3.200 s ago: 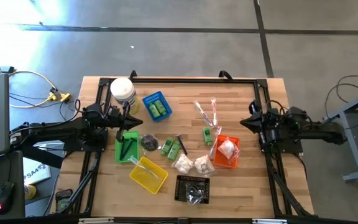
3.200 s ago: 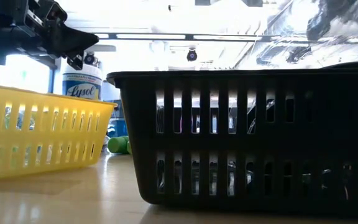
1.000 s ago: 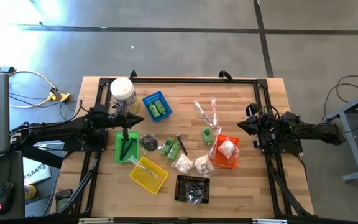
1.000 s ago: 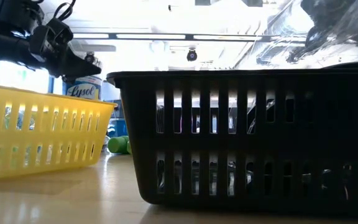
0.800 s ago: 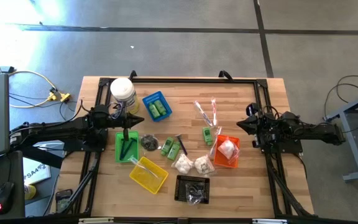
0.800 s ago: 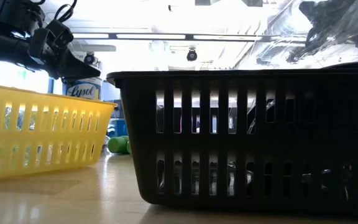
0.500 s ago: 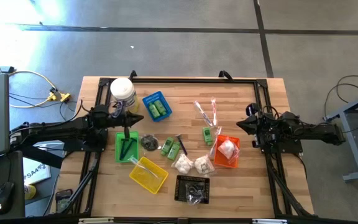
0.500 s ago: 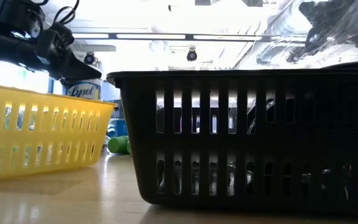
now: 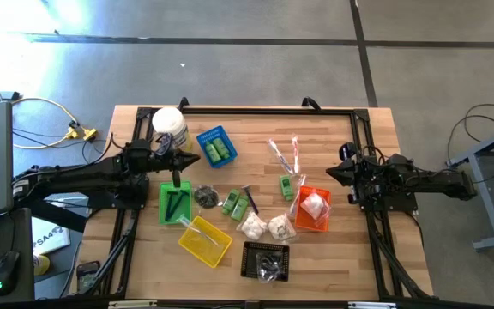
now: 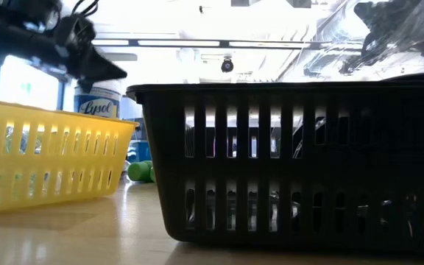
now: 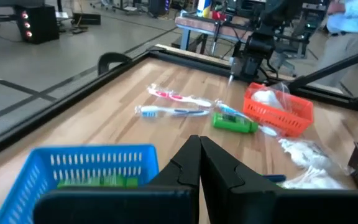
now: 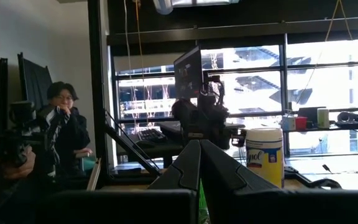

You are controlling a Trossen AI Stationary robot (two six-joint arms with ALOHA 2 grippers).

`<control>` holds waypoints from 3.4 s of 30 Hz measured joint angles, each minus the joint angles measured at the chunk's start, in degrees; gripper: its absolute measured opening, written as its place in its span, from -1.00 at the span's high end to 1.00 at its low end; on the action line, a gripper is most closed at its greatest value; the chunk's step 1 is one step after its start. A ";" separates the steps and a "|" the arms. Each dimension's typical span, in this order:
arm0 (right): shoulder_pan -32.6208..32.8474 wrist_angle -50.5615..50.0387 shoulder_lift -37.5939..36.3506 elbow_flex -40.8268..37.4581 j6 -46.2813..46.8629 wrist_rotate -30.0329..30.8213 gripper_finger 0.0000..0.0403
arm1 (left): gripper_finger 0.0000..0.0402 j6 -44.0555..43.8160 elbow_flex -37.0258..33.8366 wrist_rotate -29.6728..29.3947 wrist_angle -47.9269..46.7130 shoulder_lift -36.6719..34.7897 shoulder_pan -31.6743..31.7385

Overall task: Pick & Place Travel size toiletries
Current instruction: Put the blue toothbrush into the yellow bin

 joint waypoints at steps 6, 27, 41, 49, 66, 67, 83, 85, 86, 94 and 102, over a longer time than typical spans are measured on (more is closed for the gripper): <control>0.00 0.13 0.00 0.02 0.01 0.18 0.99 | 1.00 3.57 11.27 3.29 -1.36 11.50 -0.01; 0.02 -1.27 0.02 0.07 2.84 -2.26 0.99 | 0.60 25.03 82.29 6.66 -37.01 82.17 0.02; 0.02 -1.48 0.02 0.07 3.30 -5.37 0.99 | -0.22 49.56 117.48 1.01 -61.83 108.41 -0.07; 0.02 -1.23 0.02 0.07 3.23 -7.37 0.99 | -0.23 51.18 117.84 6.41 -61.66 109.50 0.02; 0.02 1.61 0.00 0.06 2.62 -7.38 0.99 | -0.23 53.56 117.80 11.42 -62.00 112.82 0.02; 0.02 1.61 0.00 0.07 2.62 -7.38 0.99 | -0.23 53.70 117.82 11.24 -61.64 112.91 0.02; 0.01 1.60 0.00 0.05 2.61 -7.76 0.99 | -0.23 52.32 117.76 13.38 -59.12 114.77 0.04; 0.02 1.72 0.00 0.04 2.62 -7.77 0.99 | -0.23 51.64 118.08 13.21 -56.90 115.74 0.02; 0.02 1.89 0.00 0.04 2.62 -7.77 0.99 | -0.23 50.95 118.34 13.01 -57.83 116.03 0.02; 0.00 2.89 0.00 0.04 1.02 -7.80 0.99 | -0.19 47.18 119.00 14.59 -61.88 116.45 0.40; 0.00 4.05 -0.02 0.04 -0.42 -7.81 0.99 | 0.28 45.92 119.04 14.12 -64.46 116.32 0.39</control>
